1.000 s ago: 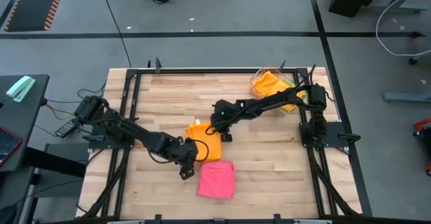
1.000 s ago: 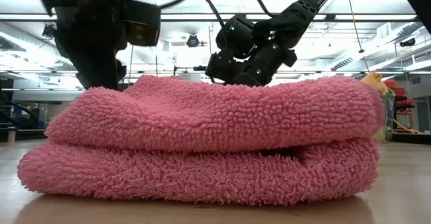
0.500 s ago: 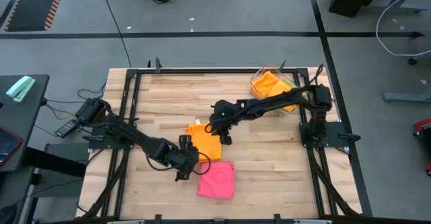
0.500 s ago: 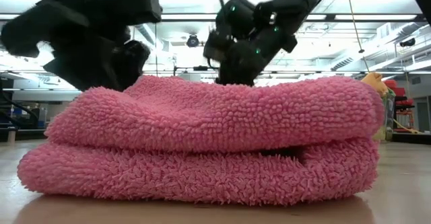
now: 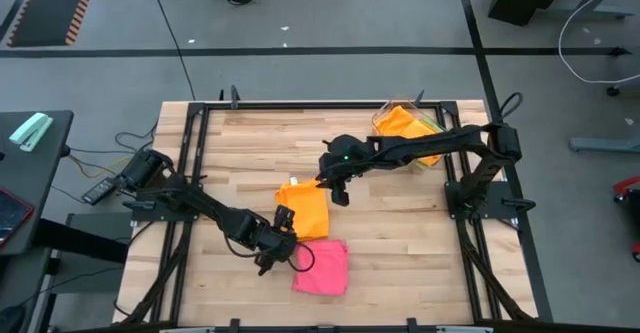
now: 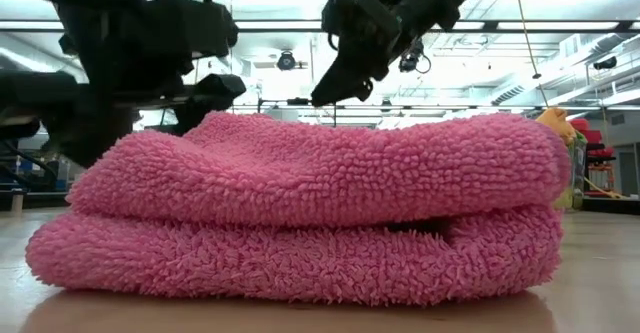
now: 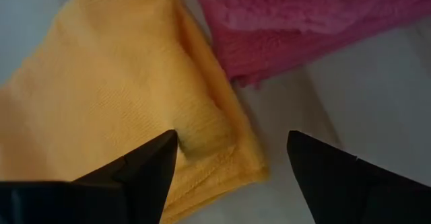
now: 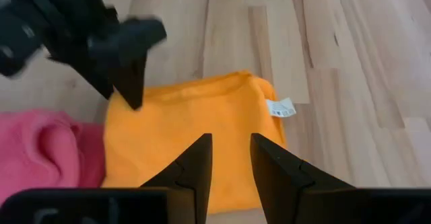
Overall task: Fold microfiber towels
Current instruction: Fold the orange towel
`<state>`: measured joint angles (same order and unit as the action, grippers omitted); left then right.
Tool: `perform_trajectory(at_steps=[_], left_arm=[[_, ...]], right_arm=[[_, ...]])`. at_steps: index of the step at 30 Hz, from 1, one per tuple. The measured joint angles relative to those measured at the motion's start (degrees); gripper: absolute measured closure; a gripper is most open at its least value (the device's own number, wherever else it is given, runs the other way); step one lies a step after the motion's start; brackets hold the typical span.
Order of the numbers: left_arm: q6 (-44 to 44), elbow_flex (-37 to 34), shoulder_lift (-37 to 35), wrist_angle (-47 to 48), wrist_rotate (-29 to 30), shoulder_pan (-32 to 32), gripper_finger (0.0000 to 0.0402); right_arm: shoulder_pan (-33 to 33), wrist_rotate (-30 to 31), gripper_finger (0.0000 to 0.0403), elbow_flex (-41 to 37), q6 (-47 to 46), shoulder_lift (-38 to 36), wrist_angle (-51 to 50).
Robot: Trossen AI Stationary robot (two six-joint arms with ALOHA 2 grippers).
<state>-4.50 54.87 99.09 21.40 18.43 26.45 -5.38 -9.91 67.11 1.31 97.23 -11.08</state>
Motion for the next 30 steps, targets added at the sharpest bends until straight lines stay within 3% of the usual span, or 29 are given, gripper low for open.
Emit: perform_trajectory(at_steps=[9,13,18,22,30], left_arm=[[-2.6,0.1,2.3,-0.9,0.9,0.0,0.0121],[-1.9,0.1,2.3,-0.9,1.0,-0.6,0.0176],[-0.8,0.0,2.3,-0.9,1.0,-2.4,0.0284],[3.7,0.0,2.3,-0.8,-4.1,-4.3,0.0378],[19.5,0.0,-1.6,-0.2,-10.2,-6.3,0.0388]], right_arm=[[2.0,0.9,0.0293,0.0,-2.4,-1.9,-1.5],[3.3,0.9,0.0293,0.0,-2.4,-1.9,-1.5],[5.3,0.9,0.0293,0.0,-2.7,-1.9,-1.4],[6.6,0.9,0.0293,0.0,-3.3,-1.9,-1.4],[10.9,0.9,0.028,-0.9,-5.5,-0.5,-2.2]])
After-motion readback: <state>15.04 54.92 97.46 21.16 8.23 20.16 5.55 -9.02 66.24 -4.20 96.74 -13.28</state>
